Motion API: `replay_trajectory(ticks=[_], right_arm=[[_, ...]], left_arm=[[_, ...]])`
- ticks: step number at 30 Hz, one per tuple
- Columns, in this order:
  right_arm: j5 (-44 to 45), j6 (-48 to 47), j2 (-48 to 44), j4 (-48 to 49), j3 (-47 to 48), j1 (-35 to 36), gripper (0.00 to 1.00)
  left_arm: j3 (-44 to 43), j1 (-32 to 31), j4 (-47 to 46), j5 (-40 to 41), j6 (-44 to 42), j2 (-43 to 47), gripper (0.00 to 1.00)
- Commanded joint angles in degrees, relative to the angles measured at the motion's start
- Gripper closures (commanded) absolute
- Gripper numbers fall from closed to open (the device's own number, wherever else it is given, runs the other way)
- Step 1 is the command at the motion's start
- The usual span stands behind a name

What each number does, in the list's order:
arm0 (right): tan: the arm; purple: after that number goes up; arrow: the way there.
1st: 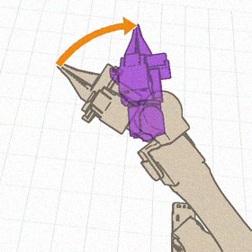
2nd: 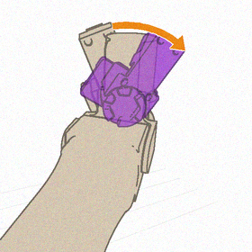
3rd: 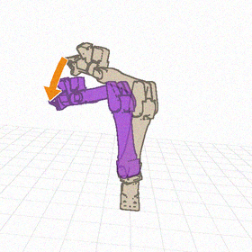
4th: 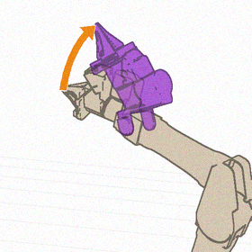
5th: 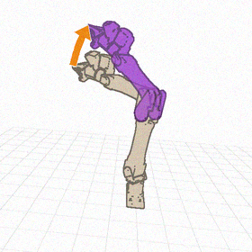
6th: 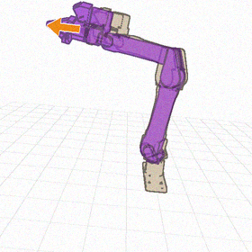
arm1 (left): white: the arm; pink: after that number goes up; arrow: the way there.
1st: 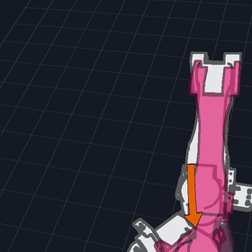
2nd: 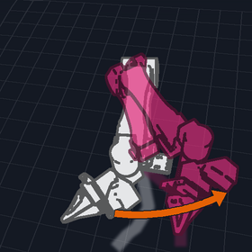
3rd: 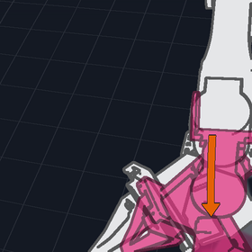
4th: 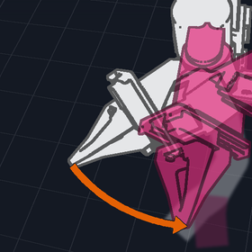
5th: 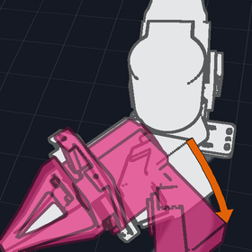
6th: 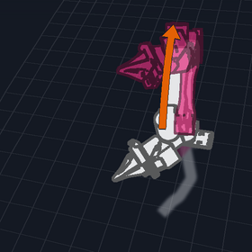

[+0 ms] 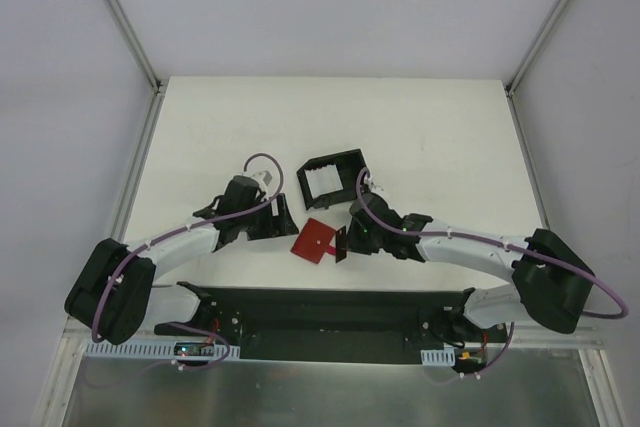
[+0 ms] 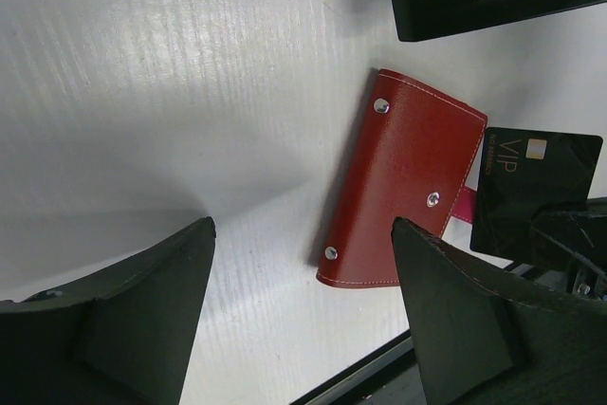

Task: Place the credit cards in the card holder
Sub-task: Turn over the card slot in the card holder.

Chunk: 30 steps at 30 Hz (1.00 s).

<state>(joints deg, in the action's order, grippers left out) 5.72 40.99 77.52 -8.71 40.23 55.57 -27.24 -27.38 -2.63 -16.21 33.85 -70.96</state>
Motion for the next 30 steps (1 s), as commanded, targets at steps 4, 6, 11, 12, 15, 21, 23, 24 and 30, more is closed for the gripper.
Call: replay_trajectory(ticks=[4,6,11,12,15,21,23,24,30], right_arm=[[1.2,5.4,0.2,3.8,-1.1,0.4,0.99],[1.5,6.4,-0.3,4.0,-1.8,0.4,1.00],[3.6,6.9,-3.6,4.1,-4.1,0.4,1.00],[3.2,6.5,-3.5,4.7,-4.3,0.2,1.00],[-0.1,4.6,-1.8,7.6,-3.9,-0.5,1.00],[-5.1,2.0,2.2,13.3,-1.3,-0.4,1.00],[-5.1,1.5,2.5,14.4,-0.6,-0.4,1.00],[-7.1,1.3,2.5,14.5,-0.2,-0.4,1.00],[-7.5,-0.1,0.7,15.4,0.6,0.2,1.00]], left_arm=[[-1.1,-1.9,1.0,0.1,0.3,-2.0,0.27],[-1.0,-2.2,1.1,0.0,0.3,-2.3,0.28],[-0.8,-2.5,1.1,-0.1,0.5,-3.0,0.28],[-0.8,-2.7,1.1,-0.3,0.8,-3.0,0.28],[-0.7,-3.8,1.1,-0.6,1.0,-3.1,0.28],[-0.2,-5.0,1.8,-0.7,1.6,-2.9,0.35],[0.1,-5.0,2.5,0.3,1.6,-1.5,0.35],[0.2,-5.0,2.5,1.2,1.5,-0.9,0.35],[-1.5,-5.0,6.1,1.7,0.5,3.0,0.34]])
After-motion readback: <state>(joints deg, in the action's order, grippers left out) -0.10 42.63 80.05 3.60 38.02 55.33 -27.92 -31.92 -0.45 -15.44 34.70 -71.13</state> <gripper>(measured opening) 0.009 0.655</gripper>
